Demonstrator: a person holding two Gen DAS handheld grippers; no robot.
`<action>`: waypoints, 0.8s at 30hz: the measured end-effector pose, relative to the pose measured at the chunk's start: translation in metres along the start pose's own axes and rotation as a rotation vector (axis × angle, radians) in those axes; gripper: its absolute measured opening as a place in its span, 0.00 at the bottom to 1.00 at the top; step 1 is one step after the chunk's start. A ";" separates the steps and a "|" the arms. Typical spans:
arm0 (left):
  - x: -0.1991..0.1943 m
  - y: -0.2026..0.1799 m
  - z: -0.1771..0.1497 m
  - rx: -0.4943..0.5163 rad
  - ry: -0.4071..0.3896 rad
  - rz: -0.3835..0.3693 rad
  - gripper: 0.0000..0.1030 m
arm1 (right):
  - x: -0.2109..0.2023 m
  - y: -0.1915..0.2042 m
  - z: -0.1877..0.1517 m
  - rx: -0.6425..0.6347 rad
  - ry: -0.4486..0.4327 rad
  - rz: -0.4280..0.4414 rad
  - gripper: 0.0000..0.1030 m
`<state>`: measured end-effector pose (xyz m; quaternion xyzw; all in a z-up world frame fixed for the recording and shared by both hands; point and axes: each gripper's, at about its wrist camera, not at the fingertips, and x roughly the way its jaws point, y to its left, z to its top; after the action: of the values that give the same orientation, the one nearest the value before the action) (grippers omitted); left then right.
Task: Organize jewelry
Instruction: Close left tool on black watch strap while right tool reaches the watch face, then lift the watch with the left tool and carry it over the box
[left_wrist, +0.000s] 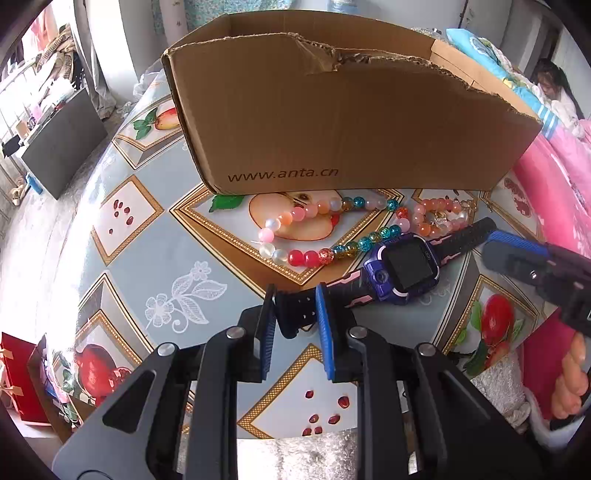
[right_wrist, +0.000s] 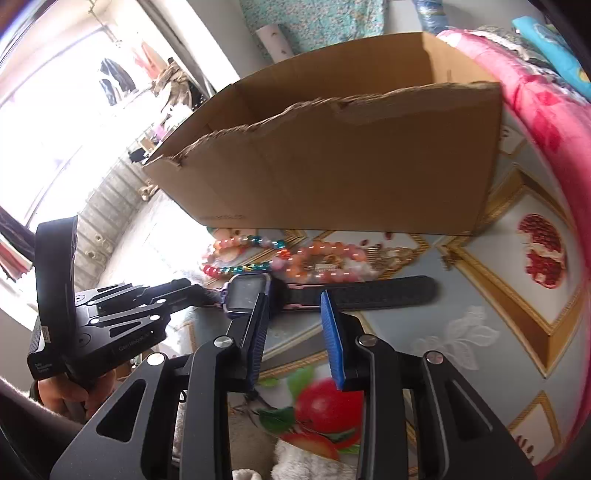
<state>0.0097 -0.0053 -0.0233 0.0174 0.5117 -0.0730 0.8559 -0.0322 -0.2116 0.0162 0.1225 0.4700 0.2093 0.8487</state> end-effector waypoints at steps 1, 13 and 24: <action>0.001 0.000 0.001 0.006 0.005 -0.002 0.19 | -0.006 -0.008 -0.001 0.018 -0.012 -0.019 0.28; 0.007 0.000 0.005 0.009 0.026 0.017 0.20 | 0.010 -0.074 0.010 0.172 0.023 -0.037 0.31; 0.002 -0.007 0.002 0.027 0.020 0.028 0.20 | 0.019 -0.066 0.016 0.202 0.075 0.120 0.44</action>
<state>0.0111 -0.0130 -0.0242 0.0370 0.5188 -0.0678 0.8514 0.0059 -0.2607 -0.0165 0.2273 0.5121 0.2157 0.7997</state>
